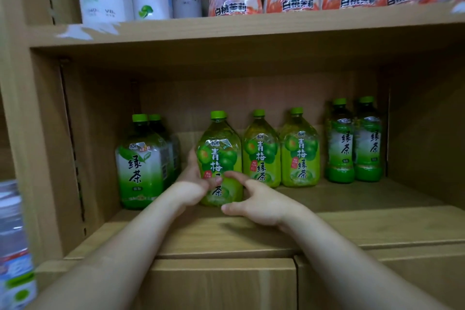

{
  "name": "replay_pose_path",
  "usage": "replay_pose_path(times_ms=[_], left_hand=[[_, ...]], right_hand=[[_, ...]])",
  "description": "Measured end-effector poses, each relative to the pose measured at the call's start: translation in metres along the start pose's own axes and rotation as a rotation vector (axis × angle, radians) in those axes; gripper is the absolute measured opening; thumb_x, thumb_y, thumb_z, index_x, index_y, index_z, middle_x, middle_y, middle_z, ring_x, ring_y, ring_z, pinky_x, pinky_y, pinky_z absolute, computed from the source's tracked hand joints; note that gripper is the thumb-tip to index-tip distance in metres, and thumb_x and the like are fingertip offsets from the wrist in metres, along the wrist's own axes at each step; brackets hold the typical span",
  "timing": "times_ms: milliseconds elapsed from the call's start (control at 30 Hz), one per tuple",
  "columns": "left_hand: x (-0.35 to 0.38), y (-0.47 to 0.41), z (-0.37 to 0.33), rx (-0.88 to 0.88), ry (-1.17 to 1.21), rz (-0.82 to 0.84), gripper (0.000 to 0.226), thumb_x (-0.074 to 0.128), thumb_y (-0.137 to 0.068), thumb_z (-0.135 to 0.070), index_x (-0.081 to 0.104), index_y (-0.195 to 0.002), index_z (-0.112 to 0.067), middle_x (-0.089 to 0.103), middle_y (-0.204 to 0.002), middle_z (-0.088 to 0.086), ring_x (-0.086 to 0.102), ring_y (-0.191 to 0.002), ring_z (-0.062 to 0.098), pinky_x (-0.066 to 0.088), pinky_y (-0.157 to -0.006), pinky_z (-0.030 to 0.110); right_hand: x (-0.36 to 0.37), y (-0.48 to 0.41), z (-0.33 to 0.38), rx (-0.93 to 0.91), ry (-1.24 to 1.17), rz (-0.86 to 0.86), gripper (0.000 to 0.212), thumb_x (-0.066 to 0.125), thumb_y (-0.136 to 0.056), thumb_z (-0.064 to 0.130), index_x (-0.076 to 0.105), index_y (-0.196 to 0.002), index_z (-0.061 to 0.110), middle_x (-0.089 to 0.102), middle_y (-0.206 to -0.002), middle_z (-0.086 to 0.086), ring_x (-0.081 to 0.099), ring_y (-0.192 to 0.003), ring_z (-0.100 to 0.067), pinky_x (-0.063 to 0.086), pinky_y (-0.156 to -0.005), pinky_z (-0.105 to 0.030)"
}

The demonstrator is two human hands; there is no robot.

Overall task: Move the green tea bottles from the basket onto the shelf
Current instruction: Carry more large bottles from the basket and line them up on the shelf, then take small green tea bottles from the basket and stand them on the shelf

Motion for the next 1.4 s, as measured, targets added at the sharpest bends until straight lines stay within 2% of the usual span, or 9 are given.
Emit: replay_pose_path(times_ms=[167,267,333,433,600,800,1067,1267,1400], left_hand=[[-0.001,0.012,0.005,-0.162,-0.064,-0.025,0.075,0.075,-0.079,-0.02,0.029,-0.137,-0.015,0.055,-0.132,0.011,0.056,-0.116,0.029,0.045,-0.101,0.046],[-0.018,0.026,-0.037,0.002,-0.249,-0.322,0.082,0.075,-0.077,-0.017,0.027,-0.143,-0.019,0.052,-0.136,0.01,0.053,-0.121,0.029,0.045,-0.102,0.046],[-0.014,0.047,-0.077,0.227,-0.201,-0.386,0.055,0.07,-0.081,-0.013,0.048,-0.13,-0.022,0.061,-0.121,0.002,0.06,-0.107,0.018,0.051,-0.094,0.043],[0.024,0.083,-0.129,0.426,-0.064,-0.199,0.018,0.061,-0.088,-0.009,0.069,-0.099,-0.021,0.071,-0.088,-0.007,0.066,-0.078,0.005,0.055,-0.076,0.025],[0.121,0.144,-0.194,0.575,0.136,0.157,0.019,0.061,-0.087,-0.004,0.073,-0.087,-0.019,0.065,-0.056,-0.001,0.048,-0.045,0.003,0.038,-0.048,0.014],[0.271,0.239,-0.248,0.675,0.296,0.539,0.014,0.065,-0.078,-0.016,0.075,-0.082,-0.025,0.067,-0.07,0.0,0.051,-0.055,0.013,0.038,-0.051,0.016],[0.458,0.396,-0.316,0.654,0.472,0.978,0.015,0.065,-0.082,-0.007,0.074,-0.08,-0.019,0.066,-0.065,-0.007,0.054,-0.056,0.003,0.042,-0.053,0.016],[0.571,0.528,-0.35,0.629,0.491,1.194,0.017,0.068,-0.08,-0.015,0.073,-0.075,-0.031,0.072,-0.072,0.003,0.061,-0.062,0.029,0.049,-0.057,0.032],[0.627,0.606,-0.36,0.663,0.396,1.266,0.034,0.07,-0.079,-0.004,0.069,-0.07,-0.037,0.071,-0.077,-0.016,0.066,-0.073,0.012,0.047,-0.068,0.015]], right_hand=[[-0.031,0.031,0.021,-0.031,0.043,-0.158,0.062,0.069,-0.084,0.022,0.043,-0.14,0.026,0.053,-0.136,0.001,0.054,-0.121,-0.016,0.043,-0.1,-0.026],[-0.072,0.072,0.036,-0.069,0.054,-0.255,0.045,0.067,-0.087,0.024,0.055,-0.129,0.028,0.068,-0.117,-0.001,0.064,-0.105,-0.015,0.049,-0.096,-0.032],[-0.099,0.105,0.045,-0.088,0.051,-0.27,0.035,0.066,-0.088,0.024,0.059,-0.121,0.031,0.074,-0.1,0.001,0.07,-0.092,-0.013,0.053,-0.093,-0.038],[-0.137,0.155,0.056,-0.121,0.127,-0.281,0.024,0.066,-0.087,0.022,0.066,-0.111,0.029,0.077,-0.087,0.0,0.073,-0.081,-0.01,0.055,-0.089,-0.042],[-0.189,0.252,0.051,-0.096,0.177,-0.255,0.031,0.065,-0.074,0.041,0.07,-0.102,0.03,0.077,-0.087,-0.005,0.073,-0.081,-0.016,0.058,-0.074,-0.024],[-0.245,0.409,-0.011,0.078,0.097,-0.381,0.056,0.077,-0.057,0.065,0.073,-0.1,0.03,0.076,-0.092,-0.01,0.074,-0.08,-0.02,0.058,-0.072,-0.026],[-0.291,0.666,-0.06,0.41,0.009,-0.834,0.024,0.062,-0.075,0.025,0.073,-0.09,0.011,0.076,-0.085,-0.014,0.071,-0.073,-0.018,0.057,-0.071,-0.025],[-0.293,0.853,-0.088,0.636,-0.04,-1.15,0.017,0.062,-0.076,0.022,0.073,-0.087,0.016,0.074,-0.078,-0.009,0.07,-0.07,-0.018,0.055,-0.067,-0.024],[-0.282,0.961,-0.125,0.796,-0.075,-1.292,0.014,0.06,-0.088,0.007,0.072,-0.087,0.016,0.074,-0.077,-0.009,0.069,-0.068,-0.018,0.055,-0.065,-0.024]])
Point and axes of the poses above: each hand's wrist, its own y-axis away from the middle knuckle, its own x-axis out of the palm, z = x × y, the point moved 6 cm from there along -y, towards the middle knuckle
